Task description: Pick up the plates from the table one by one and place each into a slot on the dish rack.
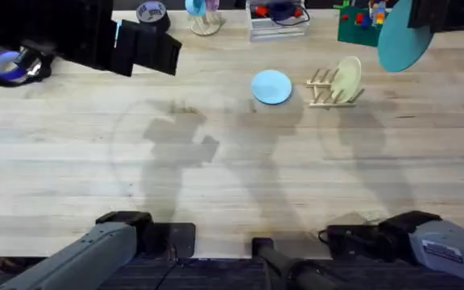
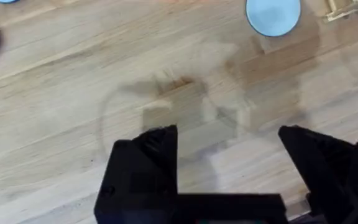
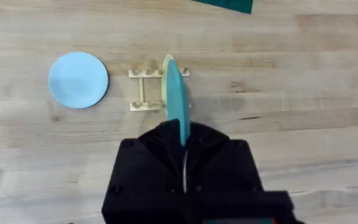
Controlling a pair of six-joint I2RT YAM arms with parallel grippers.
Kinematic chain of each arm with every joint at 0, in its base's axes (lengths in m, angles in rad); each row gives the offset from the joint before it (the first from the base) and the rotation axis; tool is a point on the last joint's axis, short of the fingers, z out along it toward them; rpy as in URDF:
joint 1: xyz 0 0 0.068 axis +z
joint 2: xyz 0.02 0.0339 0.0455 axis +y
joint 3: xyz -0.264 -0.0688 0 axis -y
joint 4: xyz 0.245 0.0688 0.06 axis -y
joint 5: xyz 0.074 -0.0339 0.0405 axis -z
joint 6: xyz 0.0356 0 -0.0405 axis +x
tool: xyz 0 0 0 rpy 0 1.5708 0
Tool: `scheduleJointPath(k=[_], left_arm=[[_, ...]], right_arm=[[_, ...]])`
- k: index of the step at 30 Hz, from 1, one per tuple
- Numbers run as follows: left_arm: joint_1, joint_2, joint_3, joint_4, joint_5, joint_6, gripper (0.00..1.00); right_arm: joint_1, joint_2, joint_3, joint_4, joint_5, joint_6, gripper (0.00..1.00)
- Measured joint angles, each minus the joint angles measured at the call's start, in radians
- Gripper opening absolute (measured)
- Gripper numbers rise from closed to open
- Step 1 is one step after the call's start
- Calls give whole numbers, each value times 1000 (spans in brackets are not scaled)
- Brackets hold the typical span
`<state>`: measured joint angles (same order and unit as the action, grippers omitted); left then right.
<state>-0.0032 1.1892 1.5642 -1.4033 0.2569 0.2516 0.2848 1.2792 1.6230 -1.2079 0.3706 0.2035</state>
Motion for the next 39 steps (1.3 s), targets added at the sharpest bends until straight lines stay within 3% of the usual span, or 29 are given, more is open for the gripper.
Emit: scheduleJointPath(k=[18, 39], left_arm=[[0, 0, 0, 0, 0, 0, 993], [0, 0, 0, 0, 0, 0, 993]], right_arm=[[0, 60, -4, 7, 0, 3, 29], [0, 67, -115, 105, -12, 18, 29]])
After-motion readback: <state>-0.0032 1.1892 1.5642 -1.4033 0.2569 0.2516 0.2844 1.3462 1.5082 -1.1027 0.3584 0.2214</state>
